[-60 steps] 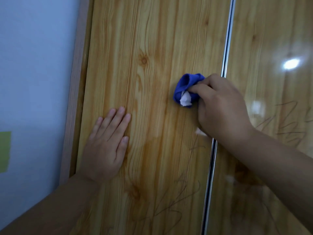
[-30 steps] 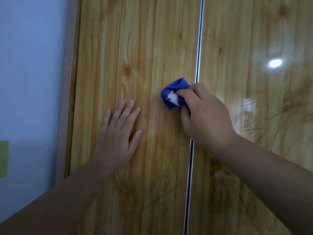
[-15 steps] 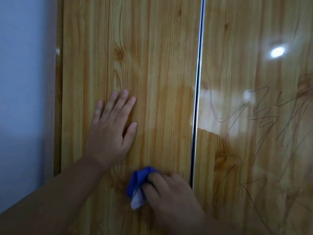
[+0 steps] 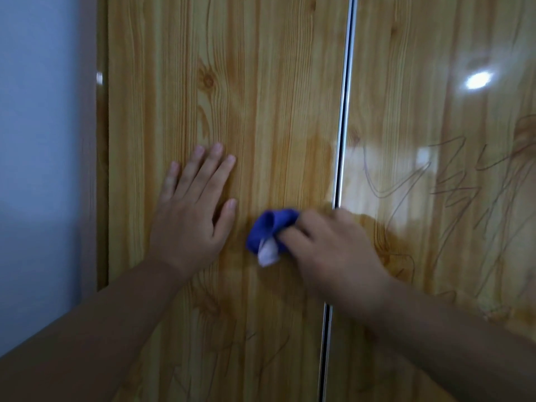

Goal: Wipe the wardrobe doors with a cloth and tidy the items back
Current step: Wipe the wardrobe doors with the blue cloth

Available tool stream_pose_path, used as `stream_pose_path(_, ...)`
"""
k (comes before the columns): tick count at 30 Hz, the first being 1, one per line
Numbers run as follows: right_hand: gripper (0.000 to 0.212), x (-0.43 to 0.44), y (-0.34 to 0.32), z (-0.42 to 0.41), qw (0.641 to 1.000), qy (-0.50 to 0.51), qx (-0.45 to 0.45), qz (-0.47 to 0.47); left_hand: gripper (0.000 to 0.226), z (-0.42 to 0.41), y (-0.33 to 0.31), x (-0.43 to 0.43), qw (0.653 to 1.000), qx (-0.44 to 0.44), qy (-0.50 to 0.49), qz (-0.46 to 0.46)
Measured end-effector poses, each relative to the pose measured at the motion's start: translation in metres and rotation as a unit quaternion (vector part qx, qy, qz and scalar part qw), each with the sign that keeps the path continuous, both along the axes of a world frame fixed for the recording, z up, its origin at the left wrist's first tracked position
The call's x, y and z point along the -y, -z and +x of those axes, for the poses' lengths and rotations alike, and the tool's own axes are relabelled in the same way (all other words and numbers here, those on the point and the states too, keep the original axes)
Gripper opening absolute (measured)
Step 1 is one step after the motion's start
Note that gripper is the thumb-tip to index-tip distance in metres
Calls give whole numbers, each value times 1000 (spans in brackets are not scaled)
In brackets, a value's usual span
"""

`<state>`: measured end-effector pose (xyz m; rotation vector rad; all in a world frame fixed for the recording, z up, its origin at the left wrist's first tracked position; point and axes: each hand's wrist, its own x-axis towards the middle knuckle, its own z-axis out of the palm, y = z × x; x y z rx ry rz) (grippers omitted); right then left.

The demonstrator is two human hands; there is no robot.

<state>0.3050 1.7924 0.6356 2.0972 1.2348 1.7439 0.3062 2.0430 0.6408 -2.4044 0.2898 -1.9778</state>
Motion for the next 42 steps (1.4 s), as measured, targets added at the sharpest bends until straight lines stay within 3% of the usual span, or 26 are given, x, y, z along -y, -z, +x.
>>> stream_pose_path(5, 14, 15, -84, 2, 988, 35, 64, 139, 62, 1, 1, 1, 1000, 6, 8, -3)
stream_pose_path(11, 10, 6, -58, -1, 982, 30, 49, 182, 62, 1, 1, 1, 1000, 12, 10, -2)
stream_pose_path(17, 19, 3, 38, -10, 996, 41, -35, 78, 62, 2, 1, 0, 1000, 4, 4, -4)
stream_pose_path(21, 12, 2, 104, -15, 995, 12, -100, 10, 62, 1, 1, 1, 1000, 6, 4, 0)
stream_pose_path(25, 13, 3, 127, -17, 990, 0, -142, -9, 62, 0, 2, 2, 1000, 7, 9, -8)
stream_pose_path(31, 13, 9, 73, -15, 996, 5, -91, -10, 63, -2, 1, 2, 1000, 4, 7, -9)
stream_pose_path(37, 7, 18, -29, -3, 989, 33, 47, 133, 62, -2, 1, 3, 1000, 17, 13, -6)
stream_pose_path(42, 9, 14, -16, -9, 984, 17, 31, 176, 61, -2, 2, 3, 1000, 22, 17, -6)
